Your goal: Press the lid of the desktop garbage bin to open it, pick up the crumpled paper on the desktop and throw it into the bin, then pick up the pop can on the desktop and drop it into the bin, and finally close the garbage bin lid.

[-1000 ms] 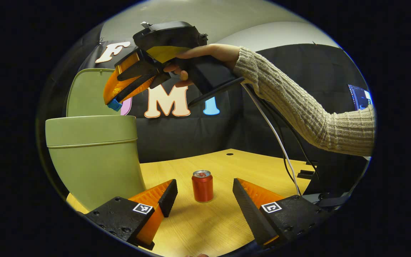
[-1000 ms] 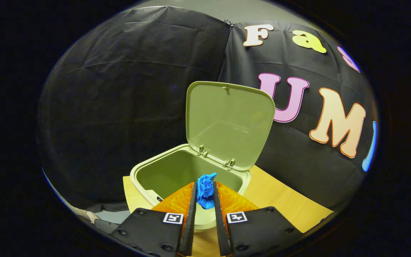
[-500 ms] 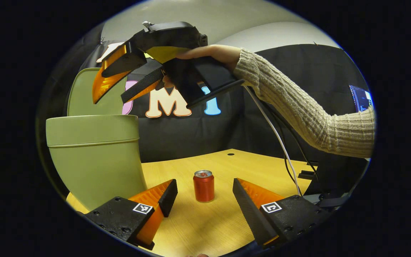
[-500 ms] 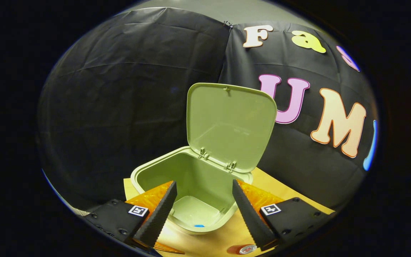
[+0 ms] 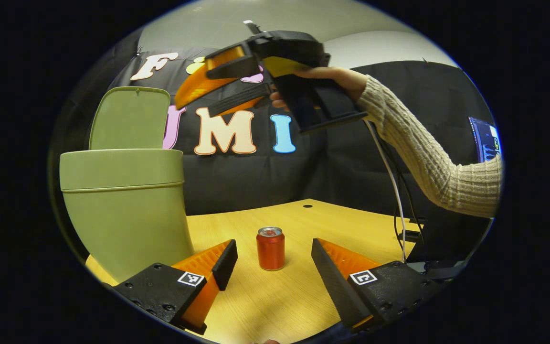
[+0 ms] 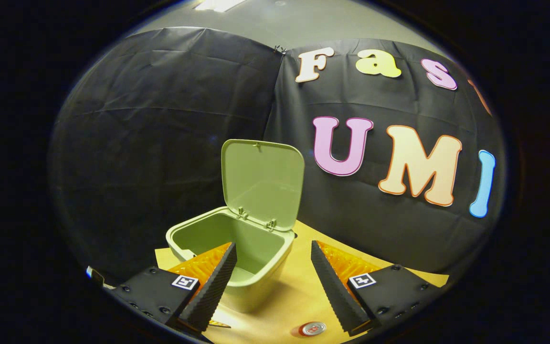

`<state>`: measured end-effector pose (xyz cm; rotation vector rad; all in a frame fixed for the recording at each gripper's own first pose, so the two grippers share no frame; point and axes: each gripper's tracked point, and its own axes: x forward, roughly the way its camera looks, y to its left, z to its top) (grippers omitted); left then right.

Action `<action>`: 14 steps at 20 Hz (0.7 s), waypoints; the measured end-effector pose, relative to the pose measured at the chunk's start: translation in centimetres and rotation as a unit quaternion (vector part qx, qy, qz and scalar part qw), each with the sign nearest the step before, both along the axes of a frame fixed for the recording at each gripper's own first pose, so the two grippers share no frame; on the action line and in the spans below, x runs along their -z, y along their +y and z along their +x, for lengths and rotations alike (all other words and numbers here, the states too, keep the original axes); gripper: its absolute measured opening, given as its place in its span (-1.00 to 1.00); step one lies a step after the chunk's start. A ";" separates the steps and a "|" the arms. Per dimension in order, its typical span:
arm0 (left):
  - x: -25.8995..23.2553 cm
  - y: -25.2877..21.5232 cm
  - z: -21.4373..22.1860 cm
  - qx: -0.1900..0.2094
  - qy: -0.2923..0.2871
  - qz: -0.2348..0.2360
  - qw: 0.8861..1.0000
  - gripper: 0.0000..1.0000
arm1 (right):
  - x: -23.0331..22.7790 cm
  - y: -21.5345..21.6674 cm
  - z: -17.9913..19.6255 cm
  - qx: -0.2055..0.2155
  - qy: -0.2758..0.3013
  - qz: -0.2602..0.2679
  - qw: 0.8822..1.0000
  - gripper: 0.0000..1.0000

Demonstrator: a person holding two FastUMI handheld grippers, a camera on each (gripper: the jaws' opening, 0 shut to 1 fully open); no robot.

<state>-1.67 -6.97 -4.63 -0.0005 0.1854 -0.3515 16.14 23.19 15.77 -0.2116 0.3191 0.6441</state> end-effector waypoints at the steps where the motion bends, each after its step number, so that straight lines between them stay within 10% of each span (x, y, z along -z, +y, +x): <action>1: 0.1 -0.1 0.0 0.002 0.002 -0.002 1.000 0.89 | -0.1 -1.4 -0.2 0.010 -0.006 -0.002 1.000 1.00; 14: 1.1 -0.9 2.0 0.007 0.019 0.001 1.000 0.89 | 5.2 -15.6 -4.8 0.134 -0.069 0.024 0.988 0.97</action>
